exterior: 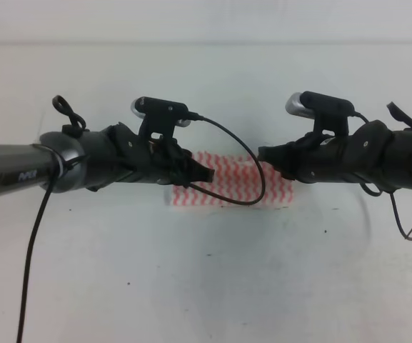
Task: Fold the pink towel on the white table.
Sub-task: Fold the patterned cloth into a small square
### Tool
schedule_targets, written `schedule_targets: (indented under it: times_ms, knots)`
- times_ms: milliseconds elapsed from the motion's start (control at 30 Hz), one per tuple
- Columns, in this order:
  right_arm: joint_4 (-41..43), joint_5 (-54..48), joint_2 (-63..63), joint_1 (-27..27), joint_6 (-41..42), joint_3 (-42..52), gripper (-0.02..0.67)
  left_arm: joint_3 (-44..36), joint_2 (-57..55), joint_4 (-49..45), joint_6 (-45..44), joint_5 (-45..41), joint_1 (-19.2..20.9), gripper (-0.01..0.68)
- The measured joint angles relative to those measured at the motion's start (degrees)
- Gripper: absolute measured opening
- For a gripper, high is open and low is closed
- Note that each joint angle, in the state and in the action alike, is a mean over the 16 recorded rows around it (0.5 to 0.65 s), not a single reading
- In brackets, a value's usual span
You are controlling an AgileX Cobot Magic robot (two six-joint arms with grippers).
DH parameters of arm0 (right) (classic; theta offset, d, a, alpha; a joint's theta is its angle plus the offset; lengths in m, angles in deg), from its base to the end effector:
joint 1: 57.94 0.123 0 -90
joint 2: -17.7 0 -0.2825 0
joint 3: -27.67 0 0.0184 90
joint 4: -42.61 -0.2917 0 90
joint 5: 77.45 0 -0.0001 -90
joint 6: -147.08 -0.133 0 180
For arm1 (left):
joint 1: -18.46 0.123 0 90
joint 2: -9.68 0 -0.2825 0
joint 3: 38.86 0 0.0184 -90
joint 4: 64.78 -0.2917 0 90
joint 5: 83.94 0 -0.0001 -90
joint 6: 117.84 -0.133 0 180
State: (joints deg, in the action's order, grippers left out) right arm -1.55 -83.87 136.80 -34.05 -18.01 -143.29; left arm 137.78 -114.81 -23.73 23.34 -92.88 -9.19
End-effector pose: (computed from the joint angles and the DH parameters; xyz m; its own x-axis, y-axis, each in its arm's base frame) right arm 0.4305 0.2021 0.1141 -0.7641 0.1913 -0.6161 -0.0970 0.9101 0.4030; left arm 0.4328 -0.2421 0.0984 -0.6391 0.2979 -0.7091 0.5053 0.8577 -0.0950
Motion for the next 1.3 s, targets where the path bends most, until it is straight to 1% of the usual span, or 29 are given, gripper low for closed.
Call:
schedule_targets:
  times_ms: [367,1000,1167,1300]
  knots:
    - [0.0,-0.1,0.0,0.0,0.4,0.0,-0.017,0.0,-1.0,-2.6,0.0,0.4,0.3,0.022]
    - [0.0,0.9,0.1,0.0,0.6,0.0,-0.016,0.2,-2.0,-3.5,0.1,-0.3,1.7,0.019]
    - [0.0,1.0,0.1,0.0,1.0,0.0,-0.007,0.2,-2.0,-3.6,0.2,-0.5,1.7,0.019]
    - [-0.1,1.1,0.2,0.0,1.3,0.0,0.015,0.1,-2.0,-3.6,0.2,-0.7,1.7,0.019]
